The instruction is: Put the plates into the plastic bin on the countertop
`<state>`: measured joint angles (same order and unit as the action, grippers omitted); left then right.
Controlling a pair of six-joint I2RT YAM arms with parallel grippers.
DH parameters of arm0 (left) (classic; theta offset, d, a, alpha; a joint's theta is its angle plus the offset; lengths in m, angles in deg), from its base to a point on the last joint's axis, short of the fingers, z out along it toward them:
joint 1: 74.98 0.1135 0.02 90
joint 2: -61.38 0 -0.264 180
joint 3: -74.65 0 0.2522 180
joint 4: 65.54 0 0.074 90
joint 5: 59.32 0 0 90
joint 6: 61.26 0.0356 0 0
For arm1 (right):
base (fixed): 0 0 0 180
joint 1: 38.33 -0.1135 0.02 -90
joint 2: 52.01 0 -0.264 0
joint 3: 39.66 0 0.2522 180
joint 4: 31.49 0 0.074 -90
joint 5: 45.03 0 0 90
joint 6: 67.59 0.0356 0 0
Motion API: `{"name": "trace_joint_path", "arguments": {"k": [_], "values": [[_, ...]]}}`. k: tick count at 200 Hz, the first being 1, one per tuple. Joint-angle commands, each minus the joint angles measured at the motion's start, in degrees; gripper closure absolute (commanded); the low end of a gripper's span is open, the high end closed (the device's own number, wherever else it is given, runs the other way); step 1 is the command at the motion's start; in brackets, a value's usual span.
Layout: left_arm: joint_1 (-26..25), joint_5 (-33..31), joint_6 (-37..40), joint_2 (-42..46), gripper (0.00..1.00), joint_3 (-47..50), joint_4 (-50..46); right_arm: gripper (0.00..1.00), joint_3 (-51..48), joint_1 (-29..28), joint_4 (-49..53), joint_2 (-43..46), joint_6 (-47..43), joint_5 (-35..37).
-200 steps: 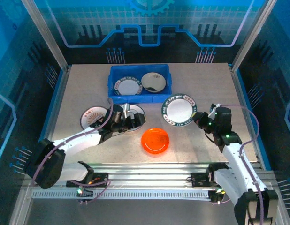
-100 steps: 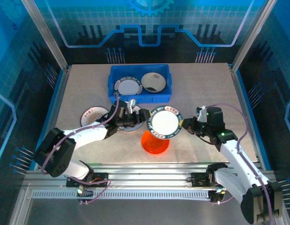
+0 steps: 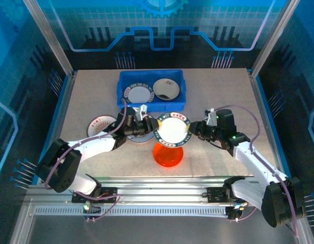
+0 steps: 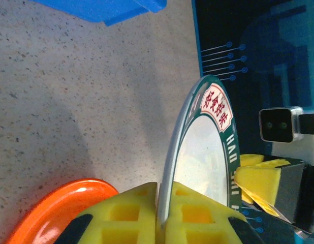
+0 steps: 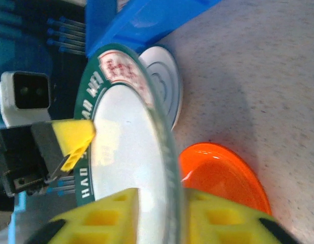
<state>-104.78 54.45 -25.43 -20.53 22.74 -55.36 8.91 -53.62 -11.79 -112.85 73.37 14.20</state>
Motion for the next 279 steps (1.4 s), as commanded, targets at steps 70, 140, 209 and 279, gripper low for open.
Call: {"name": "trace_joint_path", "arguments": {"k": [70,140,209,279], "values": [[0.83,-4.45,4.59,13.59,0.03,2.58,-11.65,1.0,9.57,-3.78,-7.04,-8.55,-0.04,0.87],[2.57,-14.55,7.68,26.86,0.01,6.87,-22.02,1.0,23.86,-3.79,-6.64,-19.86,-1.41,4.05],[6.06,-12.14,7.68,28.33,0.01,9.53,-21.54,1.0,47.16,-5.11,-1.67,-38.82,-1.04,9.22],[11.08,-9.76,8.44,31.69,0.01,12.03,-24.34,1.0,66.1,-7.16,-0.38,-58.58,0.5,9.7]]}}
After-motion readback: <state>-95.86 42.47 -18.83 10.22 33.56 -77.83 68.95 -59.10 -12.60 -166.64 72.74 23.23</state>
